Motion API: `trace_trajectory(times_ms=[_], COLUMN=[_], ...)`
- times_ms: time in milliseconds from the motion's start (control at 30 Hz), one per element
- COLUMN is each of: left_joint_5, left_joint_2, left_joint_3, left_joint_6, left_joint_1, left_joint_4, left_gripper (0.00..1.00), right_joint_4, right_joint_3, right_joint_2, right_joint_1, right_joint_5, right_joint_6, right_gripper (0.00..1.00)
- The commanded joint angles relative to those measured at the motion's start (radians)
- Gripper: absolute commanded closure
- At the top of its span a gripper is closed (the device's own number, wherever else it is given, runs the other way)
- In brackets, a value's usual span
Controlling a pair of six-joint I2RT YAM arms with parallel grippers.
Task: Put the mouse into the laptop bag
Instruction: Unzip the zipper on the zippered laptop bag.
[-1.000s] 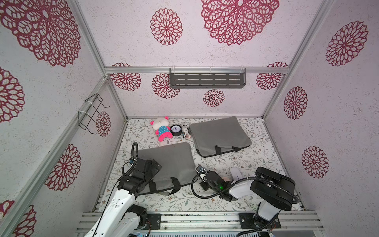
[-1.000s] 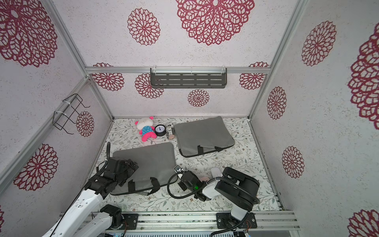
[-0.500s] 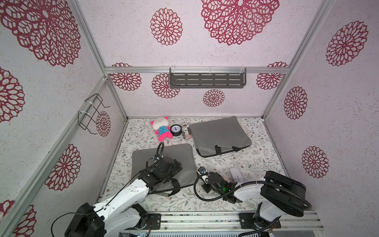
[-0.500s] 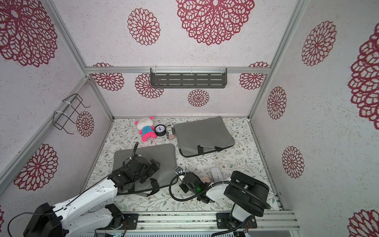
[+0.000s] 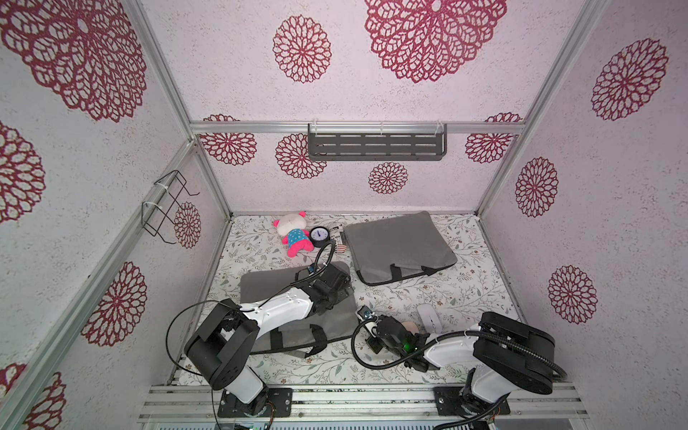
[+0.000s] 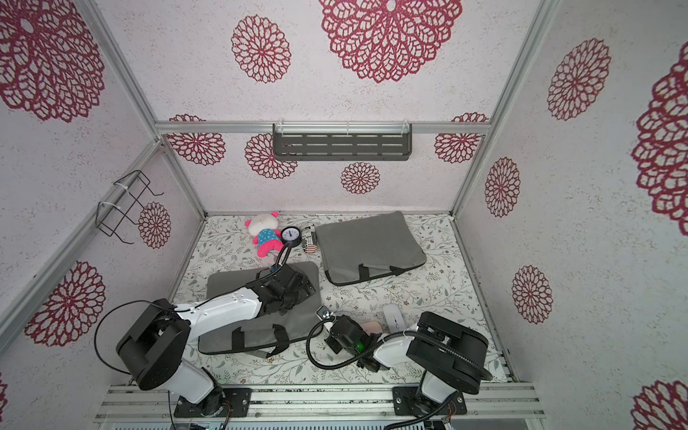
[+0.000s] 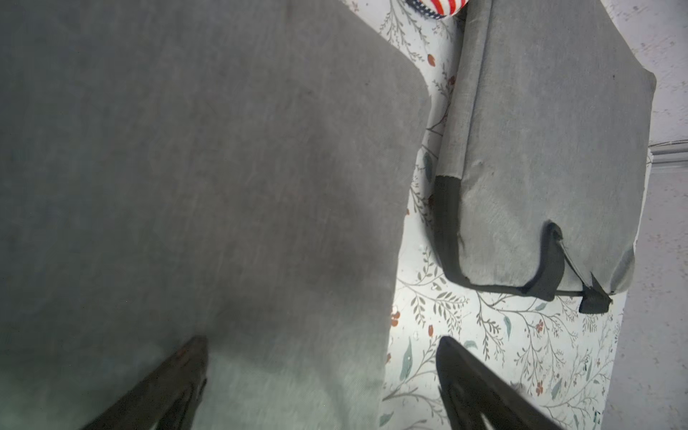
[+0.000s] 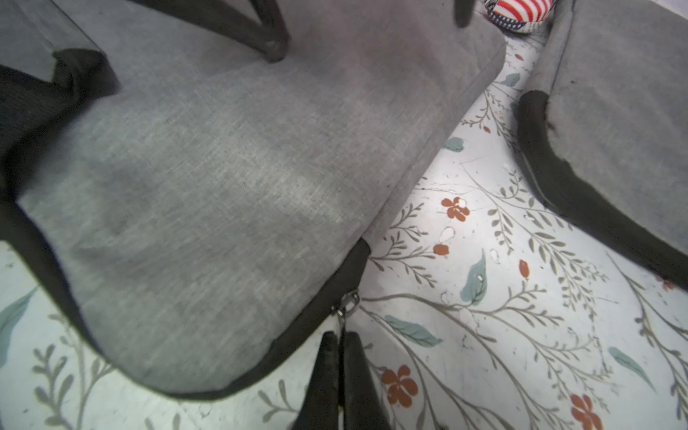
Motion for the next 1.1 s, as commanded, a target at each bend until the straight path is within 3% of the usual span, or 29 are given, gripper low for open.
trace_trajectory(times_ms=[0, 167, 600, 800, 933, 1067], left_joint_5=[0.009, 0.033, 0.034, 0.04, 0.026, -0.055], left_joint_2=[0.102, 0.186, 0.222, 0.232, 0.197, 0.073], left_joint_3=[0.035, 0.083, 0.115, 0.149, 0.159, 0.142], left_joint_6=[0.008, 0.016, 0.023, 0.039, 0.054, 0.072], left_joint_1=[0.007, 0.021, 0.043, 0.045, 0.048, 0.049], left_joint_4=[-0.012, -0.01, 0.0, -0.011, -0.044, -0.147], left_gripper=[0.02, 0.02, 0.02, 0.02, 0.02, 0.02], right_joint_4=[-0.016, -0.034, -0.012, -0.048, -0.052, -0.027], right_joint_3=[0.007, 0.003, -0.101, -0.047, 0.016, 0.048], right_joint_2=[-0.015, -0.02, -0.171, -0.126, -0.049, -0.031], right_joint_1=[0.035, 0.073, 0.159, 0.167, 0.168, 0.162], right_joint_5=[0.013, 0.018, -0.085, -0.059, -0.006, 0.028], right_joint_6=[0.019, 0.032, 0.028, 0.063, 0.105, 0.156], right_gripper=[1.0, 1.0, 1.0, 1.0, 1.0, 1.0])
